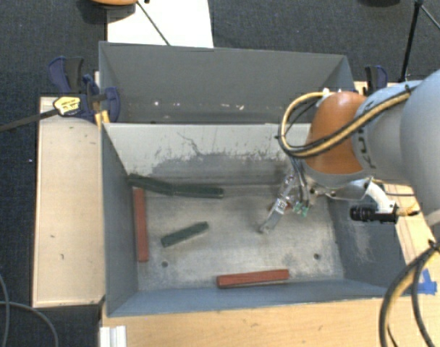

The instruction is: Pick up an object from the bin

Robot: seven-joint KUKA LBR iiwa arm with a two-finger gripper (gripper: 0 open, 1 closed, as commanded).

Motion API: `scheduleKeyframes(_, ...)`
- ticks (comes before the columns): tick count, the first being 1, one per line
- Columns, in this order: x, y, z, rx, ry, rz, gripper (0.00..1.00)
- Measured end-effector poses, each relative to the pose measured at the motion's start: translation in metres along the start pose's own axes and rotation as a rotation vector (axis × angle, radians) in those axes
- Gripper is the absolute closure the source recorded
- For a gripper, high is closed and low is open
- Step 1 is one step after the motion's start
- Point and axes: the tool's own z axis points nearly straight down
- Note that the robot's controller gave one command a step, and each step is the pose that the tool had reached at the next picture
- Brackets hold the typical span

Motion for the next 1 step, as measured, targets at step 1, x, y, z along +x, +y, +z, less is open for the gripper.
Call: scheduleKeyframes(1,-0.0002,-0.0007,0.0001,0.001,0.000,-0.001,0.00)
